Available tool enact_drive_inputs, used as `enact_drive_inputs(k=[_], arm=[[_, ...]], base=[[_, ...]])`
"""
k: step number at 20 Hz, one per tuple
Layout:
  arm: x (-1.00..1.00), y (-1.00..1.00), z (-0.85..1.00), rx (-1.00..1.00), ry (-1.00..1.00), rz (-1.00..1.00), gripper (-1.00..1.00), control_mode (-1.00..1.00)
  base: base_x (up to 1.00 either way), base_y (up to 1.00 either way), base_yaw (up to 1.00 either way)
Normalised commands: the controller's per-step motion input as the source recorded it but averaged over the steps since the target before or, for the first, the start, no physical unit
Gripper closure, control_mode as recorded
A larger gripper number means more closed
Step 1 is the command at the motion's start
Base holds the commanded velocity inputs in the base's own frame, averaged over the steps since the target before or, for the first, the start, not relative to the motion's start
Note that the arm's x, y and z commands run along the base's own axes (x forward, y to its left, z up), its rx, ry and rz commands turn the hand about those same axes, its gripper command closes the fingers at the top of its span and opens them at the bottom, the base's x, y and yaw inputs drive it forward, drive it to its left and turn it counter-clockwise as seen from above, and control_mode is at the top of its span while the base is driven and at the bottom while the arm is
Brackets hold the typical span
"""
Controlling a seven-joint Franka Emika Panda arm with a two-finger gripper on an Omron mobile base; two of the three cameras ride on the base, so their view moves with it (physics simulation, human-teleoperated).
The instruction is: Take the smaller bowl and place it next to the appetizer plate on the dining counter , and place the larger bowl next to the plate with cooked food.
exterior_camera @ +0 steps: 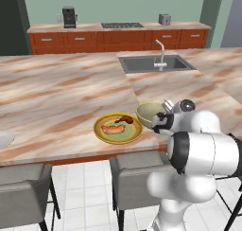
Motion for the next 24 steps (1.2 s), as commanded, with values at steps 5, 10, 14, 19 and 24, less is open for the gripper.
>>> enact_drive_inputs(k=[5, 10, 14, 19, 24], arm=[[-0.86, -0.16, 1.0, 0.11, -0.12, 0.1, -1.0, -1.0], [-0.99, 0.07, 0.95, 0.04, 0.03, 0.24, -1.0, -1.0], [-0.89, 0.22, 1.0, -0.08, 0.09, 0.3, -1.0, -1.0], [-0.87, 0.52, 1.0, -0.11, 0.47, 0.2, -1.0, -1.0], [-0.81, 0.88, 0.6, -0.23, 0.6, 0.2, -1.0, -1.0]], base=[[0.0, 0.0, 0.0], [0.0, 0.0, 0.0], [0.0, 0.0, 0.0], [0.0, 0.0, 0.0], [0.0, 0.0, 0.0]])
